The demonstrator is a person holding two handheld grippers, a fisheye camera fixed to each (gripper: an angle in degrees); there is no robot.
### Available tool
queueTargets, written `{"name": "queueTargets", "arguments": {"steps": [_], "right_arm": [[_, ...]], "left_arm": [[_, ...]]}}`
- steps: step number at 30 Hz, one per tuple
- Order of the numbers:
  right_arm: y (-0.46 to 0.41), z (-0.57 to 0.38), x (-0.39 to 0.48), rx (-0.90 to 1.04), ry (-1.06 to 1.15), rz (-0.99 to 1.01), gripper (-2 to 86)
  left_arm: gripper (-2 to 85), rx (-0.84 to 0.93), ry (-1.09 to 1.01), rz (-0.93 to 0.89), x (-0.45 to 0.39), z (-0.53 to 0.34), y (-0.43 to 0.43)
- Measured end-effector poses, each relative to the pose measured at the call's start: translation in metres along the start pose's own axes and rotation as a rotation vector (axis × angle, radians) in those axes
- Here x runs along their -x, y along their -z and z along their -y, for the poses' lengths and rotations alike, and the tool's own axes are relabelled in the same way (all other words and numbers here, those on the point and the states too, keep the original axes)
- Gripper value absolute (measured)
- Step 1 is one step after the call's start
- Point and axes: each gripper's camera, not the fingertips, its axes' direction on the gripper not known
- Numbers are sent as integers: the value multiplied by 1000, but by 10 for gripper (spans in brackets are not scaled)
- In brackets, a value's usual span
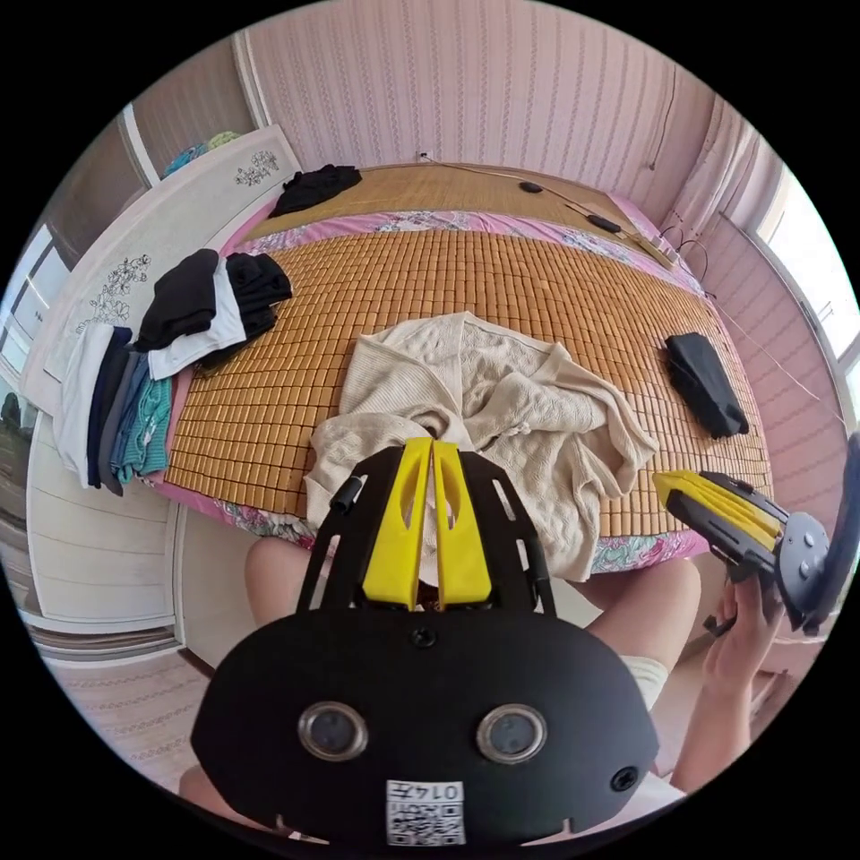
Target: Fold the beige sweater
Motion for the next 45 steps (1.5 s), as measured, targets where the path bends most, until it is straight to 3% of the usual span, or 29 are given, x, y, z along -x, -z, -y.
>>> {"name": "queueTargets", "arguments": {"steps": [8, 11, 19, 23, 30, 37, 45], "right_arm": [[7, 4, 4, -66, 70, 3, -7], [8, 8, 8, -106, 119, -6, -3], [-14, 39, 0, -64, 148, 9, 17], [-33, 73, -14, -14, 151, 6, 78], [-71, 152, -41, 50, 193, 5, 111], [-124, 231, -73, 157, 219, -30, 128], [-218, 285, -138, 373, 85, -19, 108]], "left_arm": [[-7, -270, -375, -325, 30, -13, 3], [-3, -238, -452, -303, 35, -7, -6], [55, -261, -383, -355, 72, 23, -34], [72, -292, -354, -379, 97, 39, -51], [100, -165, -345, -350, 123, 82, -91], [104, -173, -330, -254, 156, 155, -122], [129, 27, -334, -262, 171, 272, -211]]}}
